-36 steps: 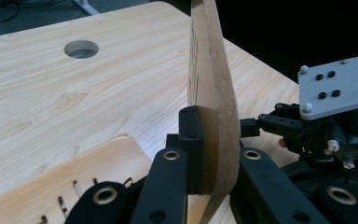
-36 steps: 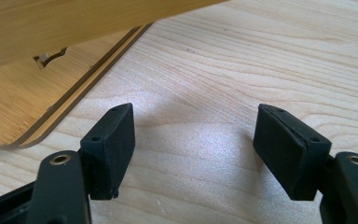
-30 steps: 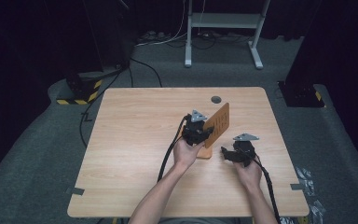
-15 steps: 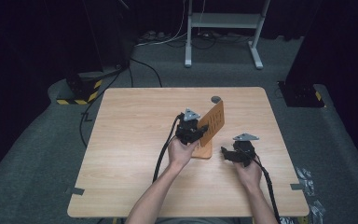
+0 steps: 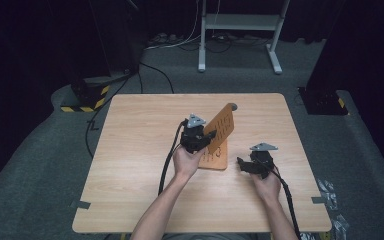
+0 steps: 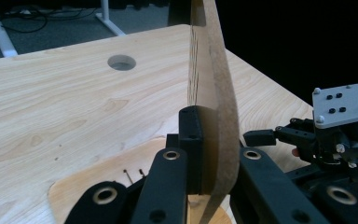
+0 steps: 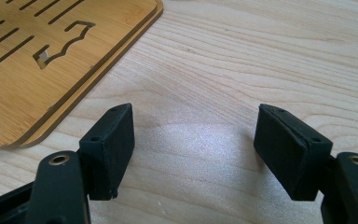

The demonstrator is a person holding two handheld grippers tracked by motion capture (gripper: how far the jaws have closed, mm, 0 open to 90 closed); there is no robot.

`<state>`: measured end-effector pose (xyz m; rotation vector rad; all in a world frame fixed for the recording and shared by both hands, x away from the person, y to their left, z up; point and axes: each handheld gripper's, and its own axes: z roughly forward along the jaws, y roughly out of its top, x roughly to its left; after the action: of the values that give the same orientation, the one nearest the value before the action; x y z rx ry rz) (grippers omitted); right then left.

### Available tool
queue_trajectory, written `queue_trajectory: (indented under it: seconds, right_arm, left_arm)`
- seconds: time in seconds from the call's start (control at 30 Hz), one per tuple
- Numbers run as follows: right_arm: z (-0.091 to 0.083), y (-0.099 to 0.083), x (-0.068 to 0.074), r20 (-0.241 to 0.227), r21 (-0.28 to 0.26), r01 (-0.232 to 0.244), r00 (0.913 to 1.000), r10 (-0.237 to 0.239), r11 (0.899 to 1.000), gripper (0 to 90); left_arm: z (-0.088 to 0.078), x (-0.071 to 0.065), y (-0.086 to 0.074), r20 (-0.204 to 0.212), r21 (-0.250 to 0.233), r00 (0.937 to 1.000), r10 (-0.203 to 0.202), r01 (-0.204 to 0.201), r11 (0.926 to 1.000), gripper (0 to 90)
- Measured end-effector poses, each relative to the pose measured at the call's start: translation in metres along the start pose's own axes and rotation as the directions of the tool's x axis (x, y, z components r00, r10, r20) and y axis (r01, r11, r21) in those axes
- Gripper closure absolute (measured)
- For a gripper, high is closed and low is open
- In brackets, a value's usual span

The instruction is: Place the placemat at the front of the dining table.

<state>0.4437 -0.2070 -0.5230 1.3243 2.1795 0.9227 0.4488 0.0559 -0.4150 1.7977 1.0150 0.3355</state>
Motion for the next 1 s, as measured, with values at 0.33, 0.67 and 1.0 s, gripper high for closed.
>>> queue_trajectory:
  seconds: [0.33,0.67,1.0]
  right_arm:
    - [0.000,0.000,0.000,0.001,-0.001,-0.001,1.0000,0.001,1.000,28.7]
    - [0.000,0.000,0.000,0.002,0.000,-0.001,1.0000,0.001,1.000,28.7]
    - [0.000,0.000,0.000,0.000,0.000,-0.003,1.0000,0.003,1.000,28.7]
  left_arm:
    - [-0.016,0.013,0.002,-0.030,-0.024,0.9992,-0.028,0.028,0.9993,86.2]
    - [-0.030,0.025,0.001,-0.051,-0.026,0.9980,-0.036,0.035,0.9991,86.2]
    - [-0.039,0.032,0.000,-0.081,-0.028,0.9960,-0.039,0.036,0.9989,86.2]
